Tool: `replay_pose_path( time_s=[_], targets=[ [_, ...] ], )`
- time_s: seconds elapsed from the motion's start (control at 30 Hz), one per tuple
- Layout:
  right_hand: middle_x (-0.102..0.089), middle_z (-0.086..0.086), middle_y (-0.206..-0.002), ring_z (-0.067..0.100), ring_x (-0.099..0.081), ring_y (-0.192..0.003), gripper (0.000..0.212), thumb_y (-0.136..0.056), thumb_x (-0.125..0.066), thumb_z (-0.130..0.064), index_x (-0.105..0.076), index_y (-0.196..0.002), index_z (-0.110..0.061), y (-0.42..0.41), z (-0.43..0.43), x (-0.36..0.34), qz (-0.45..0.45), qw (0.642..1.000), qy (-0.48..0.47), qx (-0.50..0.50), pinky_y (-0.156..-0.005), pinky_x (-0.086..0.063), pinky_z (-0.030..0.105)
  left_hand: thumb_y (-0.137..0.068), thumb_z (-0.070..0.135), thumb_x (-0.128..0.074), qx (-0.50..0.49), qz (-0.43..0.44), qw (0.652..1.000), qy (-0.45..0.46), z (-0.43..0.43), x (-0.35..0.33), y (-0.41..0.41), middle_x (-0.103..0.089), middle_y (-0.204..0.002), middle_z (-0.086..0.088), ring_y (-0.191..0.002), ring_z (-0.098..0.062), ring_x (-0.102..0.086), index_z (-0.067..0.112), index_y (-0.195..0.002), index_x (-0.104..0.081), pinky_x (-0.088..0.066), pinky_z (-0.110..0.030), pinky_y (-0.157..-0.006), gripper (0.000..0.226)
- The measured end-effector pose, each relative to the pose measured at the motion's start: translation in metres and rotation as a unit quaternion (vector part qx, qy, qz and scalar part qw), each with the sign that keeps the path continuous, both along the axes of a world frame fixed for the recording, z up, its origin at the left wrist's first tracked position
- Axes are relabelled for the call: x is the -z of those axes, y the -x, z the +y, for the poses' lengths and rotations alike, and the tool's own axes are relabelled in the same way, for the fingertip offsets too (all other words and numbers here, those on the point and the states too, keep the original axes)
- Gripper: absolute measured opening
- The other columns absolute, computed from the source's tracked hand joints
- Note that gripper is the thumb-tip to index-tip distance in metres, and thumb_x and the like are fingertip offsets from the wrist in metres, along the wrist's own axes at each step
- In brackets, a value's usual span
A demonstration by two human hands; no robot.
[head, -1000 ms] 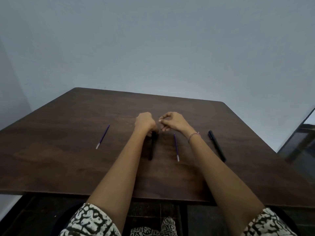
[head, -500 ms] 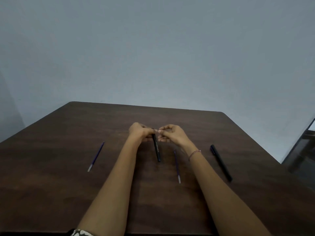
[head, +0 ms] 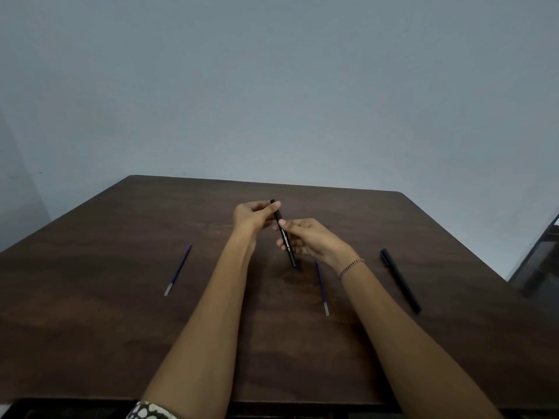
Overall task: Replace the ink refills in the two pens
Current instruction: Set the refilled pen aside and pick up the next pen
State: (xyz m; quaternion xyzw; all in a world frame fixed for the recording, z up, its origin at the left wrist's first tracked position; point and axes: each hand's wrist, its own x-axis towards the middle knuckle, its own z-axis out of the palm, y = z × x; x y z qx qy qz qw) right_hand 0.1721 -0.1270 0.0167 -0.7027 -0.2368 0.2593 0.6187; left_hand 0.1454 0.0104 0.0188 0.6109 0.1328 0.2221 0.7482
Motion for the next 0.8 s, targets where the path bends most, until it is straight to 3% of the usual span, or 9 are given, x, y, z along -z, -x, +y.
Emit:
replay_pose_path(
  time_s=[0.1,0.23,0.33,0.4,0.43,0.5,0.6,0.7,0.8],
  targets=[
    [-0.072,0.000,-0.070,0.008,-0.067,-0.063,0.022,-0.095,-0.053,-0.033,-0.065,-0.095,-0.014,0.002,0.001,0.001,0.002,1.000,-0.021,-0.008,-0.059,-0.052,0.017,-0.094,0.022,-0.054,0.071,0.014,0.997,-0.016,-0.006,-0.001,0.003,-0.067,-0.082,-0.001,-0.062,-0.003,-0.062,-0.003,-0.108,-0.065,-0.047,-0.011,-0.054,0.030],
    [-0.073,0.002,-0.072,0.010,-0.069,-0.066,0.022,-0.096,-0.052,-0.031,-0.064,-0.096,-0.013,0.003,0.005,-0.001,-0.009,0.999,-0.049,-0.015,-0.060,-0.053,0.018,-0.102,0.021,-0.033,0.179,-0.010,0.983,0.044,-0.009,-0.012,0.011,-0.068,-0.100,-0.011,-0.078,-0.014,-0.069,0.000,-0.112,-0.059,-0.053,-0.017,-0.058,0.035],
    [-0.073,0.002,-0.073,0.011,-0.069,-0.065,0.021,-0.098,-0.048,-0.029,-0.062,-0.097,-0.013,0.005,0.006,-0.002,-0.016,0.998,-0.061,-0.024,-0.059,-0.053,0.018,-0.103,0.020,-0.029,0.216,-0.027,0.971,0.096,-0.013,-0.018,0.019,-0.071,-0.100,-0.012,-0.062,-0.015,-0.070,0.006,-0.104,-0.053,-0.047,-0.016,-0.040,0.028],
    [-0.072,0.001,-0.070,0.010,-0.068,-0.064,0.022,-0.100,-0.044,-0.026,-0.061,-0.096,-0.013,0.007,0.007,-0.003,-0.018,0.997,-0.067,-0.026,-0.060,-0.054,0.019,-0.102,0.020,-0.033,0.206,-0.034,0.974,0.090,-0.015,-0.017,0.021,-0.074,-0.084,-0.008,-0.044,-0.014,-0.059,0.010,-0.095,-0.050,-0.034,-0.014,-0.028,0.021],
    [-0.070,0.000,-0.067,0.010,-0.067,-0.061,0.023,-0.101,-0.042,-0.025,-0.061,-0.095,-0.012,0.007,0.007,-0.003,-0.014,0.997,-0.072,-0.024,-0.060,-0.054,0.019,-0.101,0.020,-0.035,0.198,-0.039,0.976,0.084,-0.015,-0.016,0.020,-0.074,-0.076,-0.005,-0.044,-0.015,-0.056,0.012,-0.092,-0.049,-0.030,-0.014,-0.027,0.019],
    [-0.060,0.000,-0.062,0.011,-0.060,-0.056,0.025,-0.102,-0.038,-0.022,-0.059,-0.092,-0.012,0.011,0.010,-0.006,0.014,0.996,-0.091,-0.017,-0.059,-0.054,0.023,-0.101,0.020,-0.037,0.181,-0.052,0.979,0.077,-0.015,-0.015,0.017,-0.071,-0.065,0.000,-0.058,-0.017,-0.058,0.013,-0.088,-0.047,-0.032,-0.016,-0.029,0.017],
    [-0.039,-0.003,-0.053,0.008,-0.041,-0.044,0.029,-0.104,-0.032,-0.021,-0.049,-0.083,-0.012,0.019,0.019,-0.008,0.064,0.989,-0.131,0.004,-0.050,-0.045,0.024,-0.100,0.022,-0.041,0.165,-0.063,0.982,0.063,-0.015,-0.015,0.015,-0.068,-0.061,0.003,-0.057,-0.018,-0.052,0.014,-0.086,-0.048,-0.039,-0.019,-0.035,0.017],
    [-0.031,-0.009,-0.043,0.003,-0.030,-0.035,0.033,-0.104,-0.029,-0.025,-0.042,-0.075,-0.015,0.022,0.023,-0.009,0.064,0.989,-0.127,0.041,-0.040,-0.032,0.018,-0.101,0.019,-0.038,0.192,-0.072,0.978,0.041,-0.014,-0.014,0.014,-0.068,-0.063,0.002,-0.067,-0.015,-0.053,0.009,-0.101,-0.058,-0.050,-0.024,-0.054,0.023],
    [-0.029,-0.009,-0.039,0.002,-0.026,-0.030,0.036,-0.104,-0.031,-0.027,-0.039,-0.071,-0.015,0.020,0.021,-0.012,0.077,0.988,-0.115,0.064,-0.033,-0.025,0.016,-0.102,0.017,-0.033,0.217,-0.060,0.974,0.031,-0.015,-0.012,0.013,-0.068,-0.068,-0.001,-0.070,-0.018,-0.045,0.006,-0.103,-0.060,-0.048,-0.027,-0.060,0.028]
  ],
)
